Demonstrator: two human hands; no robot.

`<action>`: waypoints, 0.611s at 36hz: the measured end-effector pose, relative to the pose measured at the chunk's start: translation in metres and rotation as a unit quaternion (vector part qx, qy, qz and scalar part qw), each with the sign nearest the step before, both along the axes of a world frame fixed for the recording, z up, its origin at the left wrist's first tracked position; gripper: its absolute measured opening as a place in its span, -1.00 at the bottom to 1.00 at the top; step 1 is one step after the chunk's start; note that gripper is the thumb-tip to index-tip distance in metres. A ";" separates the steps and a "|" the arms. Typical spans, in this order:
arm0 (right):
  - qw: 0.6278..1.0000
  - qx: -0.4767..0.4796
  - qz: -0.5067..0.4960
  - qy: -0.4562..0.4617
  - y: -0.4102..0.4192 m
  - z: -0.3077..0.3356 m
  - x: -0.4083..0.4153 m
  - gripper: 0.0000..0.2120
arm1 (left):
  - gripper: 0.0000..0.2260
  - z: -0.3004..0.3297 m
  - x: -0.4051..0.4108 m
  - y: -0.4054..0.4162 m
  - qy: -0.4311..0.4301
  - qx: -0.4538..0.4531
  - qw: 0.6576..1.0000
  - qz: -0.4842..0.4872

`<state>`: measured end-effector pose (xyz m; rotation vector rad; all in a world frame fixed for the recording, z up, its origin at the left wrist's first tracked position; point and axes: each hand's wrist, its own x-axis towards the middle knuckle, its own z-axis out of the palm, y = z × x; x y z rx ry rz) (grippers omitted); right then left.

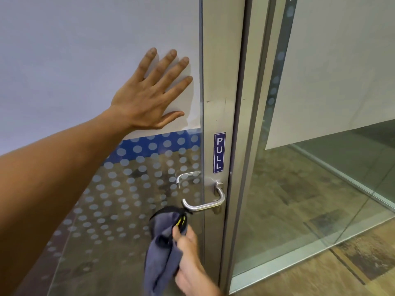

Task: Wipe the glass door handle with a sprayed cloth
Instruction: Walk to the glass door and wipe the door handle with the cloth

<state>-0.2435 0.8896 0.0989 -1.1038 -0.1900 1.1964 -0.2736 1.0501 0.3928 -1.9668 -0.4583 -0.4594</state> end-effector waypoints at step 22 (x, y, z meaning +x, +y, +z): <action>0.596 -0.089 0.011 -0.798 0.012 0.023 0.153 -0.41 | -0.24 -0.002 0.000 0.001 0.001 0.008 1.000 -0.002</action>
